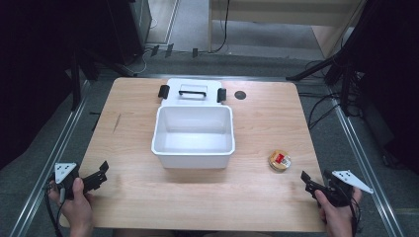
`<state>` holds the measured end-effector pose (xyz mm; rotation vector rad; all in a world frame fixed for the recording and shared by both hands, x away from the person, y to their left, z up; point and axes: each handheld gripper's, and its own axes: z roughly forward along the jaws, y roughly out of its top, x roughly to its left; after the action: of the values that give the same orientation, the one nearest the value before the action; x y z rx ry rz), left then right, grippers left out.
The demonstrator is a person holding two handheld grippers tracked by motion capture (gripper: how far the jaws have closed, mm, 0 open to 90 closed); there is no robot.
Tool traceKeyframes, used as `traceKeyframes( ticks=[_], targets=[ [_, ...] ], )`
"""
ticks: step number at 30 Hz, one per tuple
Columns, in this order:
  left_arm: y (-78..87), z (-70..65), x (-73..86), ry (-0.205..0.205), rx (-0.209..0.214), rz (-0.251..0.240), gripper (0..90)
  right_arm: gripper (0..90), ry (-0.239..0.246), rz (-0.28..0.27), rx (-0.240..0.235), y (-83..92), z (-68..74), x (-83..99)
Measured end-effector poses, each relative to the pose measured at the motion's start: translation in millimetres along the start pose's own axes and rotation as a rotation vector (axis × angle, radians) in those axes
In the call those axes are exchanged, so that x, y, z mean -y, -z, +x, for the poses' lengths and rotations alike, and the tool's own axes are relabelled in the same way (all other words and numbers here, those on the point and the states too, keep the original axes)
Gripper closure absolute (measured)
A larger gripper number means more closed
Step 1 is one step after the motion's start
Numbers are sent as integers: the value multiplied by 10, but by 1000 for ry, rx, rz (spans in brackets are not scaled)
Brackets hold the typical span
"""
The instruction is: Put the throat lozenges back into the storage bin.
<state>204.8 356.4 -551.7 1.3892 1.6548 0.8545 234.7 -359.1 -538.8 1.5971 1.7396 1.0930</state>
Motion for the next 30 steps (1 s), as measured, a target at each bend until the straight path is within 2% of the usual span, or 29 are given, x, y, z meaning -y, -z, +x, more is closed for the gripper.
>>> traceKeyframes(
  ticks=[3,9,12,14,18,20,21,22,23,26,27,28,29,30],
  targets=[
    [-4,-4,1,-4,0,0,0,135,66,68,28,58,55,-105],
    [-2,-6,1,-5,2,-1,0,133,177,225,4,83,226,-248],
    [-1,-1,0,-3,4,2,0,133,215,324,-25,35,300,-303],
    [-1,-1,0,-3,4,3,0,132,252,394,-27,-6,360,-333],
    [0,-4,0,-7,8,2,0,132,325,495,-42,-75,453,-422],
    [-4,-5,0,-9,18,2,0,131,344,548,-44,-104,494,-477],
    [-4,-5,0,-9,18,2,0,131,344,548,-44,-104,494,-477],
    [-5,-9,0,-15,17,4,0,128,372,602,-46,-139,534,-528],
    [-6,-9,-1,-19,18,5,0,126,386,629,-42,-159,562,-549],
    [-7,-12,-1,-20,16,7,0,102,439,683,-48,-218,640,-606],
    [-7,-12,-1,-20,16,7,0,102,439,683,-48,-218,640,-606],
    [-7,-10,0,-15,18,5,0,89,456,717,-45,-265,692,-647],
    [-7,-10,0,-15,18,5,0,89,456,717,-45,-265,692,-647],
    [-8,-7,0,-11,21,4,0,75,474,740,-45,-304,720,-678]
  ],
)
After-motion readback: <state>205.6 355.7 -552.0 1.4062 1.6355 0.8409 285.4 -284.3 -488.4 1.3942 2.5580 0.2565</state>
